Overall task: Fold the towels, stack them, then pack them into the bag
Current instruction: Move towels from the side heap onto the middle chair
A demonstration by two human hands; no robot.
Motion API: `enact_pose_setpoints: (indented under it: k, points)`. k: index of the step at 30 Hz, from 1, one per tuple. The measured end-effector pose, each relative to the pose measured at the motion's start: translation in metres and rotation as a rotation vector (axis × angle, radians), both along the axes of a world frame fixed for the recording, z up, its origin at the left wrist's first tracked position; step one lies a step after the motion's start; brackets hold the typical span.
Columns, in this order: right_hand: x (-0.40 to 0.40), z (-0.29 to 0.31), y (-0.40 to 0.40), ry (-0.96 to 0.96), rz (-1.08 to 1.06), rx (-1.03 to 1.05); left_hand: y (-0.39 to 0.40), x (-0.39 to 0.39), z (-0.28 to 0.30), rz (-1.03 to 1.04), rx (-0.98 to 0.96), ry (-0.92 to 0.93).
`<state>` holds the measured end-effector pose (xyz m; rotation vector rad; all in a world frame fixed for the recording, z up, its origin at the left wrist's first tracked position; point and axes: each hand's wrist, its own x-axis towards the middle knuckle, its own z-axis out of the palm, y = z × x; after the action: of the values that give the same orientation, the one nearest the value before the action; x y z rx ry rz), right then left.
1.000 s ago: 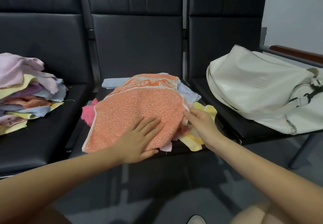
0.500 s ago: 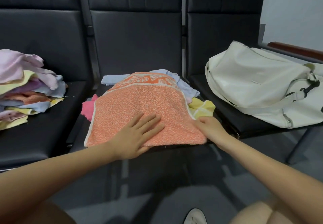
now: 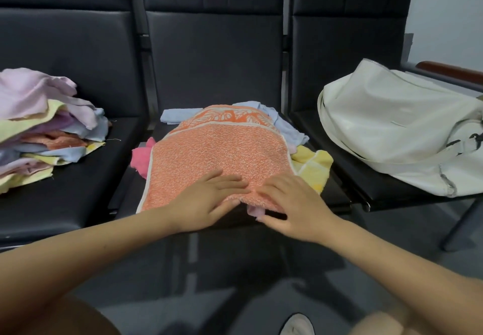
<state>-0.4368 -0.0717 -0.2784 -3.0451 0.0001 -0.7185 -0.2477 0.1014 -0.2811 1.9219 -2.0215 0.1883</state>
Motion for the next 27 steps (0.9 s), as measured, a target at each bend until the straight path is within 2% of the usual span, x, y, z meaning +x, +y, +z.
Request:
enact_pose_setpoints:
  k: [4, 8, 11, 14, 17, 20, 23, 27]
  points:
    - [0.028, 0.007, 0.001, 0.107, 0.035, -0.067, -0.003, 0.005, 0.015, 0.003, -0.045, 0.094]
    - [0.043, 0.050, -0.011, 0.243, -0.005, 0.246, -0.006, 0.018, 0.032, 0.138, -0.182, -0.068]
    - [0.049, 0.072, -0.021, 0.257, -0.078, 0.397, -0.009, 0.029, 0.045, 0.233, -0.227, -0.142]
    - [0.054, 0.088, -0.034, 0.218, -0.180, 0.395, -0.009, 0.035, 0.067, 0.310, -0.084, -0.242]
    - [0.056, 0.102, -0.046, 0.073, -0.206, 0.477, -0.005, 0.047, 0.083, 0.438, 0.004, -0.162]
    - [0.055, 0.106, -0.051, -0.100, -0.200, 0.833, 0.001, 0.064, 0.089, 0.484, 0.000, -0.083]
    - [0.056, 0.101, -0.053, -0.219, -0.167, 1.188, 0.011, 0.081, 0.092, 0.493, -0.052, 0.085]
    - [0.057, 0.092, -0.052, -0.263, -0.231, 1.268, 0.026, 0.093, 0.081, 0.561, -0.047, 0.311]
